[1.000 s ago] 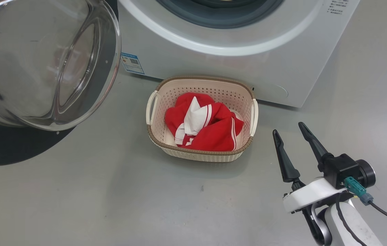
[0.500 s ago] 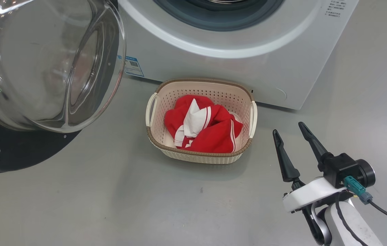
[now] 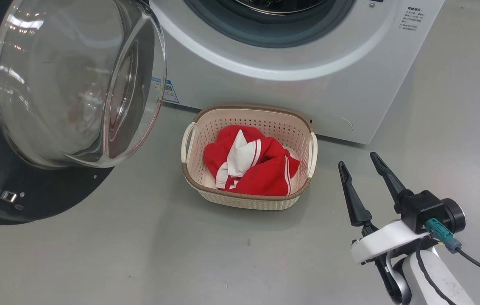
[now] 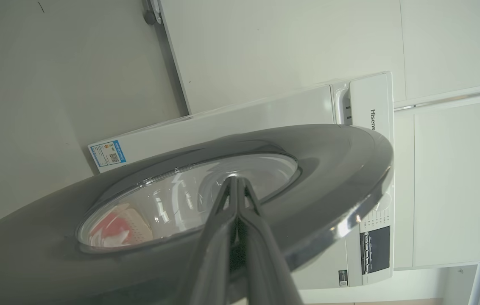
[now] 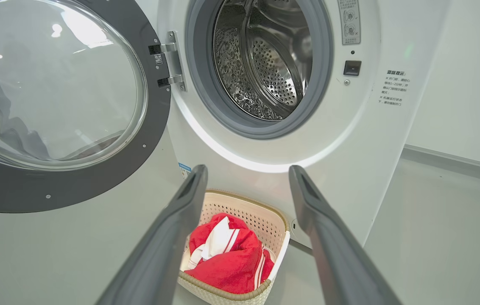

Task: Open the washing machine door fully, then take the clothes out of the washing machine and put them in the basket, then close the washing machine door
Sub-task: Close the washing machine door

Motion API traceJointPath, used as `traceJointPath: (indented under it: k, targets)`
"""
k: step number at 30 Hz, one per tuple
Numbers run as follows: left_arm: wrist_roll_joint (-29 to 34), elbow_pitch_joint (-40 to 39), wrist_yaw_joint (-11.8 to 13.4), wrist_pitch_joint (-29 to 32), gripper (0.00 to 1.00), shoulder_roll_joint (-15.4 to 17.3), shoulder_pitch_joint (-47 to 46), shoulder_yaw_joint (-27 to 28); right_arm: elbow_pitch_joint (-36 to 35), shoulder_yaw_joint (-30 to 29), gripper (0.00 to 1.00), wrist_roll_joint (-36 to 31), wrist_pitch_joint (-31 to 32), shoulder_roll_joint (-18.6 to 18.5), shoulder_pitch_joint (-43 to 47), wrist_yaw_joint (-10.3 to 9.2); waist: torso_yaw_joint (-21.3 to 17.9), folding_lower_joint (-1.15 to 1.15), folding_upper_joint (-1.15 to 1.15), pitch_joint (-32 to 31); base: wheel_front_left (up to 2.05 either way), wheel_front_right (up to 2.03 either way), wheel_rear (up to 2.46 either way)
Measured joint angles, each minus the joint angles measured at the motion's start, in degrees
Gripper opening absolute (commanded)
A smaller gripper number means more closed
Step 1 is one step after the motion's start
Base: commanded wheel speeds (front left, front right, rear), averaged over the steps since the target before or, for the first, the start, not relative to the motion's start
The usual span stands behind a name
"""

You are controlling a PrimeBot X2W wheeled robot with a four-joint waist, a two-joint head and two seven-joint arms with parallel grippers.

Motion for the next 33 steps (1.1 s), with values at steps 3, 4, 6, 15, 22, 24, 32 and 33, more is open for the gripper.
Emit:
traceJointPath:
  k: [3,4,6,15,22,24,32,33]
  targets:
    - [-0.3,-0.6,-0.2,1.7,0.00,0.0,0.7,-0.2,0.0,0.0,1.00,0.0,0.0,0.0,0.0,-0.01,-0.1,0.00,0.00,-0.2,0.00,0.00,0.00]
    - [-0.6,-1.0,-0.3,2.4,0.00,0.0,1.0,-0.4,0.0,0.0,1.00,0.0,0.0,0.1,0.0,-0.02,-0.2,0.00,0.00,-0.3,0.00,0.00,0.00]
    - [-0.7,-1.8,-0.5,4.0,0.00,0.0,1.4,-1.2,0.0,-0.2,1.00,0.0,0.0,0.1,0.0,-0.43,-0.3,0.00,0.00,-0.4,0.00,0.00,0.00]
    - [-2.3,-6.8,-0.9,10.3,0.00,-0.4,3.5,-3.6,-0.2,-0.2,1.00,0.1,0.0,0.5,0.0,-0.43,-1.4,0.00,0.00,-0.9,0.00,0.00,0.00]
    - [-3.4,-11.0,-1.4,14.0,0.00,-1.9,5.0,-5.3,-0.4,-0.2,1.00,0.2,0.0,0.9,0.0,-0.45,-3.1,0.00,0.00,-1.3,0.00,0.00,0.00]
    - [-3.4,-12.2,-1.4,14.9,0.00,-2.2,5.7,-5.8,-0.5,-0.1,1.00,0.3,0.0,1.1,0.0,-0.51,-3.6,0.00,0.00,-1.4,0.00,0.00,0.00]
    - [-4.1,-16.5,-1.4,17.7,0.00,-3.3,7.3,-6.9,-1.0,0.1,1.00,0.8,0.0,1.5,0.0,-0.71,-6.5,0.00,0.00,-1.7,0.00,0.00,0.00]
    - [-4.2,-16.9,-1.4,17.9,0.00,-3.3,7.5,-7.0,-1.1,0.1,1.00,1.1,0.0,1.5,0.0,-0.83,-6.9,0.00,0.00,-1.7,0.00,0.00,0.00]
